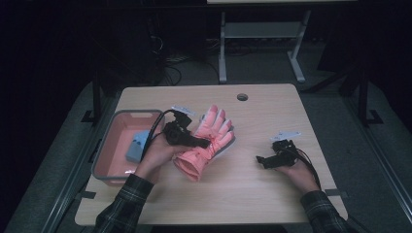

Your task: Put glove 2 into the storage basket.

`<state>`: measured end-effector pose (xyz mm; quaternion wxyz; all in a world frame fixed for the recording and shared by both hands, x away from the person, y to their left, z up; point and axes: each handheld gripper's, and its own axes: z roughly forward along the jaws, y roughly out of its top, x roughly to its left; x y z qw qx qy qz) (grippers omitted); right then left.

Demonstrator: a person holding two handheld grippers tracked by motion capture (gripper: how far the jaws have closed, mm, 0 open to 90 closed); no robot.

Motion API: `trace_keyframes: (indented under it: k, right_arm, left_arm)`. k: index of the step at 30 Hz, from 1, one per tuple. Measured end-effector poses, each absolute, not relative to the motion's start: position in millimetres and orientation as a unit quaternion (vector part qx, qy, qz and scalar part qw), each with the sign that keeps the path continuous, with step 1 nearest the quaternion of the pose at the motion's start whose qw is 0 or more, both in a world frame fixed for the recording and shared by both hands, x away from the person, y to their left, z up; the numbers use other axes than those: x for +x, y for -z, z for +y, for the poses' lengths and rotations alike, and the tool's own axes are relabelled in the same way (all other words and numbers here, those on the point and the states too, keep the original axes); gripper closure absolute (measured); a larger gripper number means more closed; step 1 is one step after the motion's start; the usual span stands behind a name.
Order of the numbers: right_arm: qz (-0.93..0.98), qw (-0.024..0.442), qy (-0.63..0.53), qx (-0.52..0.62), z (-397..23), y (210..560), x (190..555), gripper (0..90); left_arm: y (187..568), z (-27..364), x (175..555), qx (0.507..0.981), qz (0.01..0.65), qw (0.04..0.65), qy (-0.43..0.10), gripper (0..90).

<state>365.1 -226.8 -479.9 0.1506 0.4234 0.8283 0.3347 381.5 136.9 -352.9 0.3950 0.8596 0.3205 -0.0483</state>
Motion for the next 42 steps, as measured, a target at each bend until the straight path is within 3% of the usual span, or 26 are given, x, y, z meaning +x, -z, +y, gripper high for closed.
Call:
trace_keyframes:
  k: [2,23,31,42]
  right_arm:
    - [0.825,0.154,-0.339,0.425,-227,483,366,0.3]
    - [0.823,0.156,-0.345,0.423,-227,484,366,0.4]
    - [0.823,0.156,-0.345,0.423,-227,484,366,0.4]
    - [0.823,0.156,-0.345,0.423,-227,484,366,0.4]
  left_arm:
    - [350,141,382,0.858,0.325,0.396,0.045,62.5]
    - [316,246,385,0.814,0.415,0.405,-0.010,62.4]
    - [329,302,385,0.786,0.474,0.397,-0.026,62.2]
    - [363,334,392,0.757,0.528,0.385,-0.016,61.8]
